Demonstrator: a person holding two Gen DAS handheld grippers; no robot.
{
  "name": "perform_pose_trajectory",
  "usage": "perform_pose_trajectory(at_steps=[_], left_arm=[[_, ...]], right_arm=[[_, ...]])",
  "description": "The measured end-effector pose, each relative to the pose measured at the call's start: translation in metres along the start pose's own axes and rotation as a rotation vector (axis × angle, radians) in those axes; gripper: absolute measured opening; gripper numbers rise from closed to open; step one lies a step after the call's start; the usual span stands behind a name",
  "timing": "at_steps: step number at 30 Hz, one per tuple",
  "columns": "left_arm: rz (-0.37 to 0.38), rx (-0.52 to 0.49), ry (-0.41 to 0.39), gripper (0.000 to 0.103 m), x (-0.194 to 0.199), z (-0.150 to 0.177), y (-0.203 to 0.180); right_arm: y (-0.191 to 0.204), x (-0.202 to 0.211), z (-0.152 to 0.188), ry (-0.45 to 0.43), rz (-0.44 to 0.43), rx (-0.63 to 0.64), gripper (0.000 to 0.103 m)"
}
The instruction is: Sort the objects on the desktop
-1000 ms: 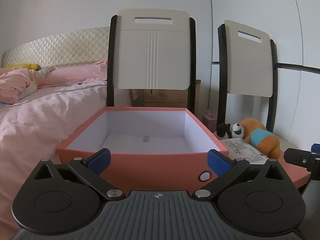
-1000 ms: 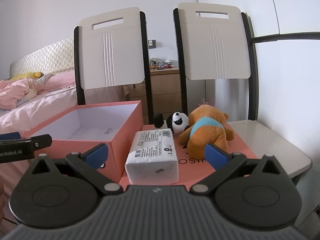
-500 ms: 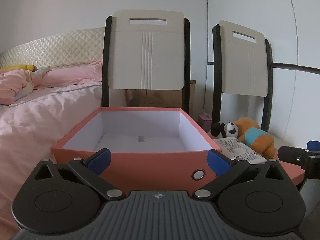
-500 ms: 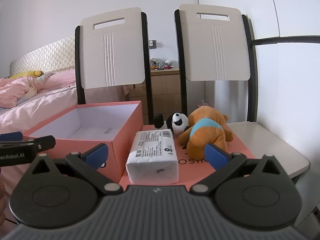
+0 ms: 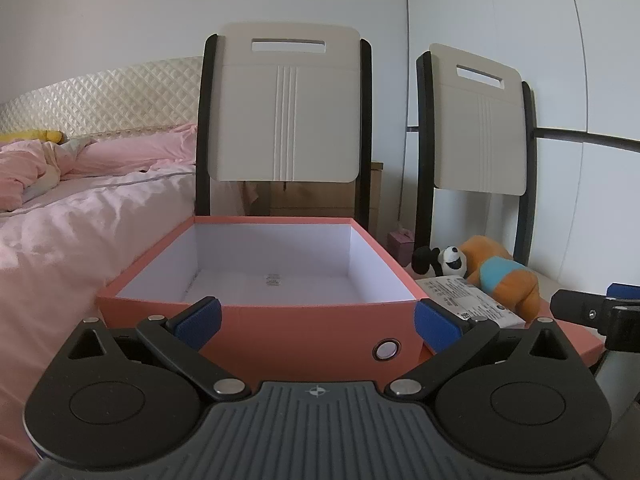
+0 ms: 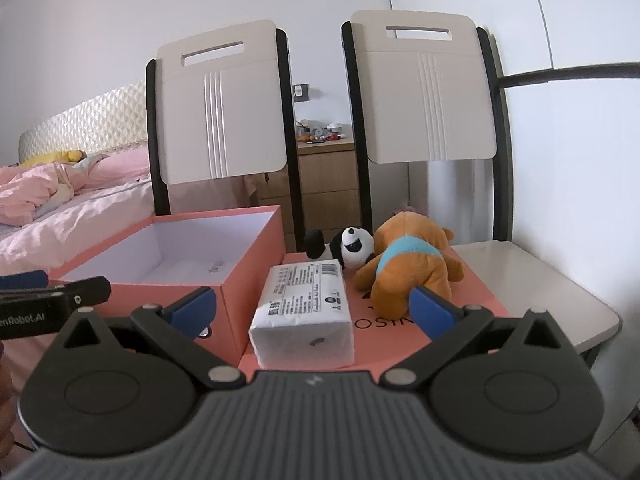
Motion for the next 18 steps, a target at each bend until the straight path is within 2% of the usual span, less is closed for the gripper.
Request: perform_pose_trajectory(at_steps=[15, 18], left_arm=[[0.028, 0.023, 0.001, 0.103, -0.0006, 0.0041, -0.0032], [0.005, 0.024, 0.027, 0.103, -0.0066, 0.0079, -0.001]], right_arm=[[-0.0013, 0.0069, -0.0013, -0.029, 0.01, -0.001, 0.103], [-0.0002, 0.0082, -0.002, -0.013, 0.018, 0.007, 0.103]])
Point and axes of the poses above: each gripper's, at about its wrist camera, not at the fingertips, and x roughly against the way its jaws point, y to its left, z to its underside, the point moved 7 cm from there along -x, roughly the way its jaws point, and after that the axes turned 10 degrees about x, right-handed, at the moved point
